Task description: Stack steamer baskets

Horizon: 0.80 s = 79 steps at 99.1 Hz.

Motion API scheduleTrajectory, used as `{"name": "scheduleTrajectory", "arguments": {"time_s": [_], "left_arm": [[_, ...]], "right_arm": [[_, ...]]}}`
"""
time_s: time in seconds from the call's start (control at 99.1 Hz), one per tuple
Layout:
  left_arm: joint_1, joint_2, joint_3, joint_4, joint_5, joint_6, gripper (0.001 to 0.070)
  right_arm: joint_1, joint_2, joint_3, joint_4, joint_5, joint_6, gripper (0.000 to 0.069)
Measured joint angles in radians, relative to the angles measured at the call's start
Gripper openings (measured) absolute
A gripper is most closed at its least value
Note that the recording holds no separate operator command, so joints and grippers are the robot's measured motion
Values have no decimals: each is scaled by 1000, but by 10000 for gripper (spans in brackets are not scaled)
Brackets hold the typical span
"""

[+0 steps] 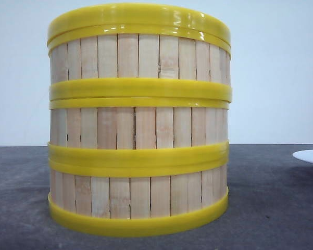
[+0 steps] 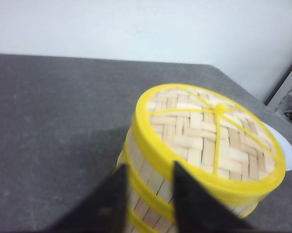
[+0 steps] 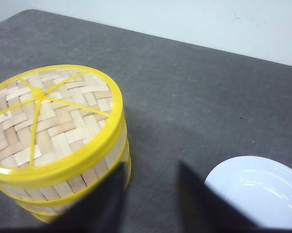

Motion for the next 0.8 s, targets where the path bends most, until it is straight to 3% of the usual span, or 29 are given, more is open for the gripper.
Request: {"name": "scheduleTrajectory", "arguments": {"time_s": [0.061,0.172,0.797], "left_arm": [[0,0,0,1,0,0,34],[0,0,0,1,0,0,27],[0,0,0,1,0,0,27]], "right_arm": [[0,0,0,1,0,-1,43],[0,0,0,2,0,-1,14],[0,0,0,3,0,-1,9]]}}
